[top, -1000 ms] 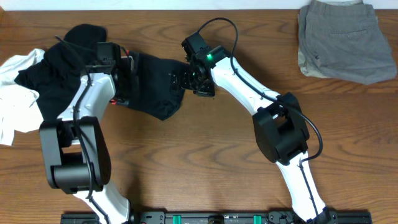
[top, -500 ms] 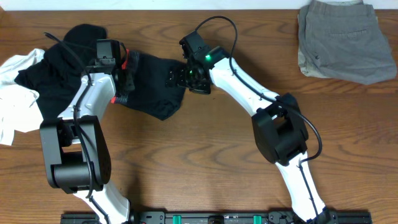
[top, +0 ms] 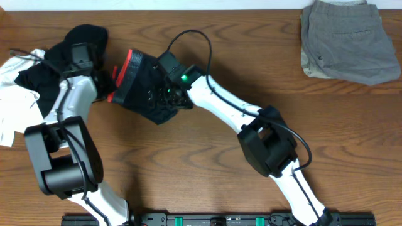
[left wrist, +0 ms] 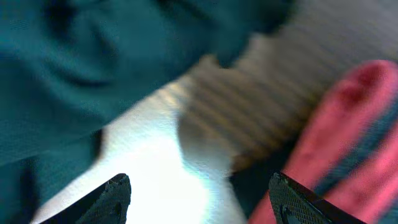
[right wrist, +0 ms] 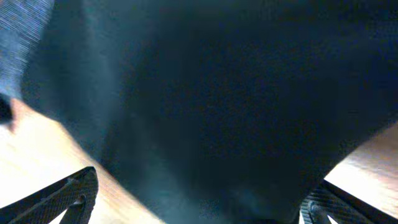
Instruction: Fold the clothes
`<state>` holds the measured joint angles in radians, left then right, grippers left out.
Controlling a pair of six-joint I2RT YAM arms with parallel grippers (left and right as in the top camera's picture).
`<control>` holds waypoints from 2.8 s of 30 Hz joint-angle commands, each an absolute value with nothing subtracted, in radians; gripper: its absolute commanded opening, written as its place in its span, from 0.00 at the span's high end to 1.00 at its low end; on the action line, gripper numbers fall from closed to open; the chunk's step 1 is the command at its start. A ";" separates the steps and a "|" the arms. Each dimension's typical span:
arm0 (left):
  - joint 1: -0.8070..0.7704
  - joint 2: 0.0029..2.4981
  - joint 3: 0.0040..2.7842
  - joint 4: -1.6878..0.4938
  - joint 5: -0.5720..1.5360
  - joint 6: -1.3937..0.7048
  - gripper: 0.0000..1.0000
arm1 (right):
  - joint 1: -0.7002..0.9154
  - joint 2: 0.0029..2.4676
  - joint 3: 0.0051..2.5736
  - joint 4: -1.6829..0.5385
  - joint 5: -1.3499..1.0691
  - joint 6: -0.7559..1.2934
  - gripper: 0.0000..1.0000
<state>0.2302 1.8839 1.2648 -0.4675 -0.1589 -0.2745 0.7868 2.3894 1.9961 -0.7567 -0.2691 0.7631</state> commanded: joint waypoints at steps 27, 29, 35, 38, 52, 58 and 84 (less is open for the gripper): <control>0.290 1.837 1.284 -0.515 -0.165 -0.379 0.27 | 0.425 2.365 2.023 -0.907 -0.229 0.477 0.99; 0.290 1.837 1.284 -0.515 -0.165 -0.395 0.27 | 0.385 2.352 2.023 -0.958 -0.155 0.471 0.99; 0.289 1.837 1.284 -0.516 -0.097 -0.406 0.27 | 0.319 2.350 2.012 -1.087 -0.041 0.578 0.99; 0.283 1.837 1.284 -0.515 -0.075 -0.406 0.27 | 0.329 2.350 2.012 -1.105 -0.057 0.616 0.99; 0.234 1.841 1.280 -0.514 -0.075 -0.402 0.27 | 0.397 2.292 2.012 -1.179 -0.080 0.540 0.40; 0.234 1.850 1.280 -0.514 -0.075 -0.402 0.27 | 0.388 2.198 2.012 -1.204 -0.077 0.381 0.03; 0.223 1.869 1.280 -0.519 -0.067 -0.368 0.27 | 0.381 2.308 1.937 -0.997 -0.030 0.391 0.93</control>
<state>0.2260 1.8633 1.2648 -0.5186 -0.0734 -0.3847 0.3702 2.2826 1.9762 -1.0145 -0.0296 0.3008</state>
